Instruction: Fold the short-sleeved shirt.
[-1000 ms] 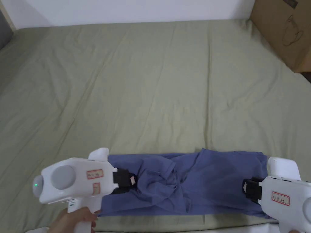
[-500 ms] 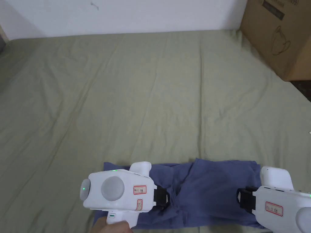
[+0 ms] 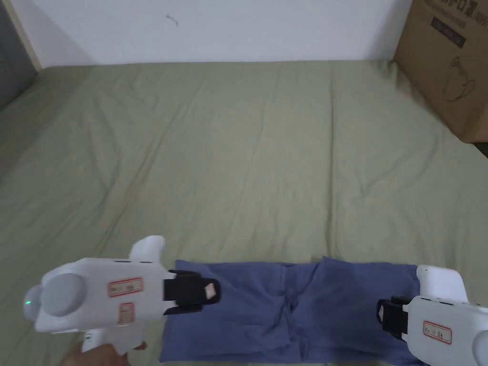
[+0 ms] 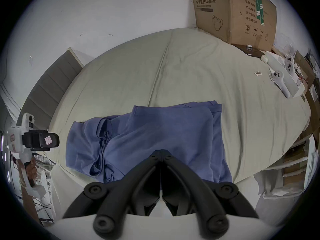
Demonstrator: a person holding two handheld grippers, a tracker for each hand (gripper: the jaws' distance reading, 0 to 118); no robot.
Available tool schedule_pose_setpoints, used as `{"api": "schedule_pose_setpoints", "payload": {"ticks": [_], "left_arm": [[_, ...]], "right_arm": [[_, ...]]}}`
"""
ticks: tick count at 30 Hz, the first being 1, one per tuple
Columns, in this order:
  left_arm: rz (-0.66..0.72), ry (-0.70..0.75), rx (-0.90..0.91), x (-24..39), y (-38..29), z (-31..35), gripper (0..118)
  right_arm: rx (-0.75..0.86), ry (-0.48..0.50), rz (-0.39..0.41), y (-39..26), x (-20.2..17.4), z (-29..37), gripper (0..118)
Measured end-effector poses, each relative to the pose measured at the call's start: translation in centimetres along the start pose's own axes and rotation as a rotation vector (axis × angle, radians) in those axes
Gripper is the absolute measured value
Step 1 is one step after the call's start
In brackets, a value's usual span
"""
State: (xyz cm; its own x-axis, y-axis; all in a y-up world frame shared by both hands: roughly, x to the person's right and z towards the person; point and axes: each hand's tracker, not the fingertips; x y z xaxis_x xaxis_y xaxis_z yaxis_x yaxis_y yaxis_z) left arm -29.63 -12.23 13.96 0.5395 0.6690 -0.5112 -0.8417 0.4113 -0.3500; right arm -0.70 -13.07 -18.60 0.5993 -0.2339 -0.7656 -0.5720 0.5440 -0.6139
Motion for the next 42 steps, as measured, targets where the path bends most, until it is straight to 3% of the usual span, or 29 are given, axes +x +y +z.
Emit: {"api": "schedule_pose_setpoints", "payload": {"ticks": [4,5,6,7,8,9,16,20,21,22,23,24,27,32,42], "left_arm": [[0.14,0.027,0.071,-5.6,-1.1,2.8,1],[0.158,0.023,0.094,-6.5,-1.5,3.1,8],[0.184,0.021,0.116,-7.3,-1.7,3.4,21],[0.201,0.007,0.122,-7.7,-2.0,3.3,44],[0.201,-0.004,0.11,-7.8,-2.3,3.1,76],[0.209,-0.01,0.086,-7.9,-2.4,2.6,91],[0.225,-0.045,-0.025,-8.9,-2.2,-2.4,106],[0.272,-0.127,-0.031,-8.8,-1.6,-3.9,105],[0.29,-0.151,-0.042,-8.9,-1.6,-4.1,97],[0.302,-0.159,-0.045,-9.0,-1.5,-4.2,73],[0.315,-0.138,-0.049,-9.1,-1.4,-4.3,19],[0.312,-0.09,-0.066,-9.6,-1.6,-4.5,11],[0.362,-0.167,-0.061,-10.7,-1.7,-3.9,11],[0.34,-0.16,-0.049,-10.8,-1.2,-1.9,11],[0.351,-0.016,0.067,-14.9,-0.1,7.0,11]], "right_arm": [[-0.006,0.005,0.014,0.0,-0.5,-0.4,0],[-0.01,0.006,0.017,0.0,-0.7,-0.5,0],[-0.014,0.005,0.022,0.0,-0.9,-0.7,0],[-0.018,0.006,0.028,0.0,-1.1,-0.8,0],[-0.022,0.007,0.035,0.0,-1.3,-0.9,0],[-0.026,0.007,0.041,0.0,-1.5,-1.0,0],[-0.046,0.017,0.069,0.1,-2.5,-1.2,0],[-0.064,0.006,0.082,0.3,-3.1,-1.2,0],[-0.07,0.005,0.08,0.3,-3.1,-1.4,0],[-0.076,0.006,0.079,0.3,-3.0,-1.5,0],[-0.08,0.011,0.078,0.3,-3.0,-1.5,0],[-0.084,0.018,0.074,0.4,-3.0,-1.5,0],[-0.092,0.053,0.052,0.6,-3.0,-1.5,0],[-0.081,0.052,0.021,0.7,-2.5,-1.2,0],[-0.091,0.041,0.039,0.9,-3.6,-1.5,0]]}}
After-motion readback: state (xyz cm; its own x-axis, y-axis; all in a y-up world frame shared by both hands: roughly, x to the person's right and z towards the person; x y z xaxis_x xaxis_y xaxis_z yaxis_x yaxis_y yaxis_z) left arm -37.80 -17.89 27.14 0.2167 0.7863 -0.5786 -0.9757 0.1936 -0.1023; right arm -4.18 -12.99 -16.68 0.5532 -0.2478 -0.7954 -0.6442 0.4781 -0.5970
